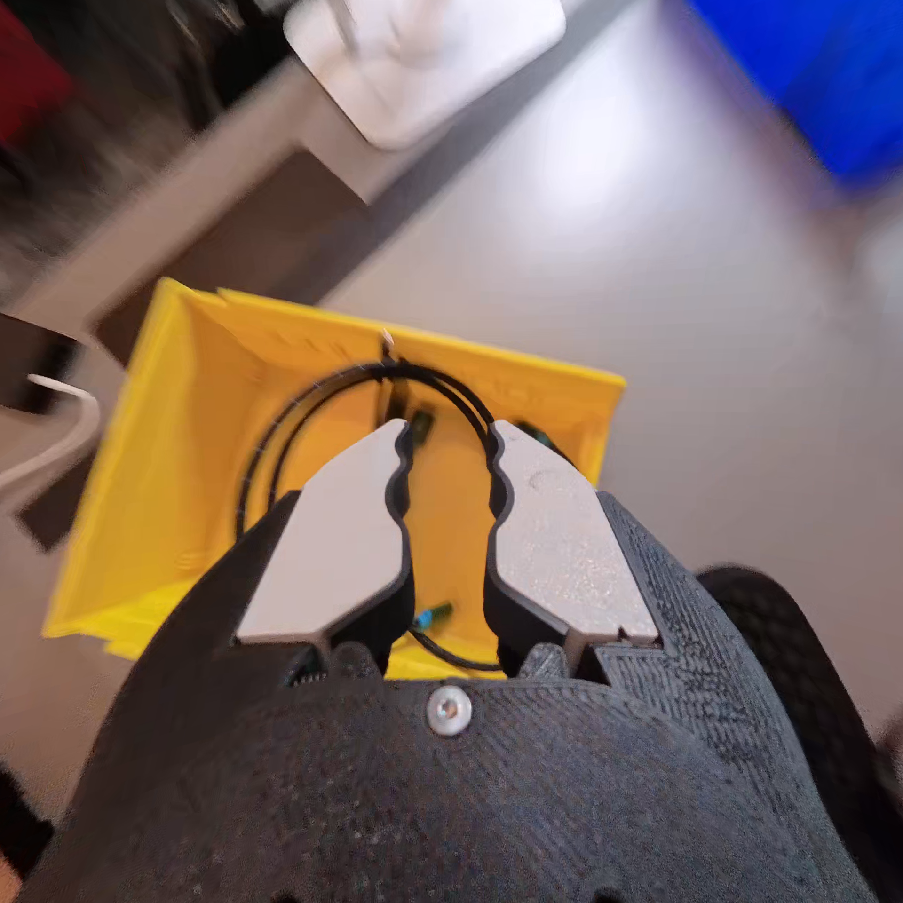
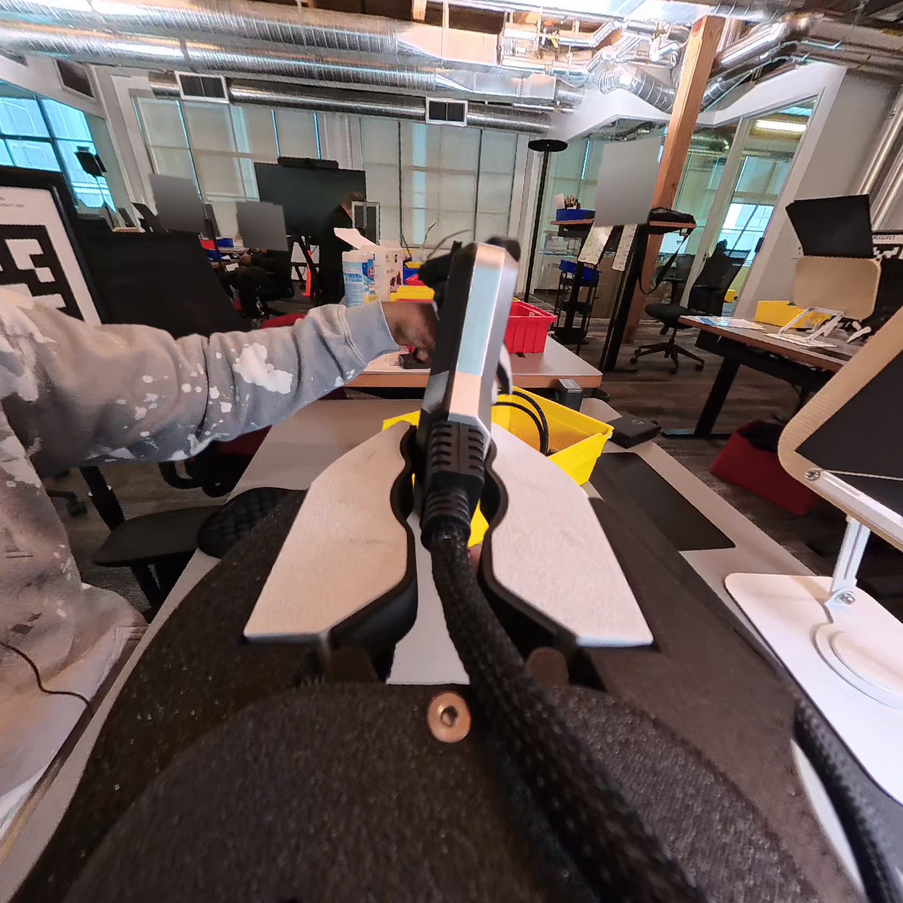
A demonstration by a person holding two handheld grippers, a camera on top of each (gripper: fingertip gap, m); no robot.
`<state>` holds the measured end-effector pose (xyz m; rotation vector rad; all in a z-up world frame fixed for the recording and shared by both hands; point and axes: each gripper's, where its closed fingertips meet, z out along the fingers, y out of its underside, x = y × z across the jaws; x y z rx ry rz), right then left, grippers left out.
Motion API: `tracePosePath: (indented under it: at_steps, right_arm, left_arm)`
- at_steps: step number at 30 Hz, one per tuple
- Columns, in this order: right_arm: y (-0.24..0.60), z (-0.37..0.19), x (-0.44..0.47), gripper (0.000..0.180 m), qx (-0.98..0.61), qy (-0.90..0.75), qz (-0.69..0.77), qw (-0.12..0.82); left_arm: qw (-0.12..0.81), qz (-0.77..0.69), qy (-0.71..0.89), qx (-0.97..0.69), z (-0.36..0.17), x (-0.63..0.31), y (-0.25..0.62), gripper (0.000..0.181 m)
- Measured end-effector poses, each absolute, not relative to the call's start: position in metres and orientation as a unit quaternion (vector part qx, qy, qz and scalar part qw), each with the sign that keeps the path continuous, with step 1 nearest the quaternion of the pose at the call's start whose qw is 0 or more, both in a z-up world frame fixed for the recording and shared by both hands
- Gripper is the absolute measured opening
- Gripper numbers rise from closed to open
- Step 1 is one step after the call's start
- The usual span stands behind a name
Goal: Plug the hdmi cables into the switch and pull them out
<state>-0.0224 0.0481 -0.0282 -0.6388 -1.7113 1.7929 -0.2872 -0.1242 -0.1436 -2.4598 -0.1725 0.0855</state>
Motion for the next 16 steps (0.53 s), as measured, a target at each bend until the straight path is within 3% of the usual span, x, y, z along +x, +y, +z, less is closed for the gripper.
tracePosePath:
  at_steps: [1, 5, 9, 14, 16]
  right_arm:
    - [0.050, -0.028, -0.022, 0.023, -0.242, -0.639, 0.672, 0.286]
    - [0.055, -0.029, -0.023, 0.023, -0.253, -0.634, 0.674, 0.284]
    - [0.057, -0.034, -0.028, 0.023, -0.265, -0.635, 0.670, 0.280]
    - [0.057, -0.042, -0.036, 0.023, -0.285, -0.636, 0.663, 0.273]
    - [0.056, -0.042, -0.036, 0.023, -0.285, -0.636, 0.664, 0.271]
  left_arm:
    - [0.306, 0.006, -0.062, -0.950, -0.159, -0.279, -0.129, 0.029]
    - [0.216, -0.078, 0.001, -0.973, -0.213, -0.230, -0.151, 0.036]
    - [0.194, -0.084, 0.026, -0.977, -0.245, -0.199, -0.160, 0.035]
    - [0.199, 0.006, 0.047, -0.979, -0.248, -0.197, -0.161, 0.009]
    - [0.214, 0.057, 0.044, -0.974, -0.230, -0.208, -0.161, 0.007]
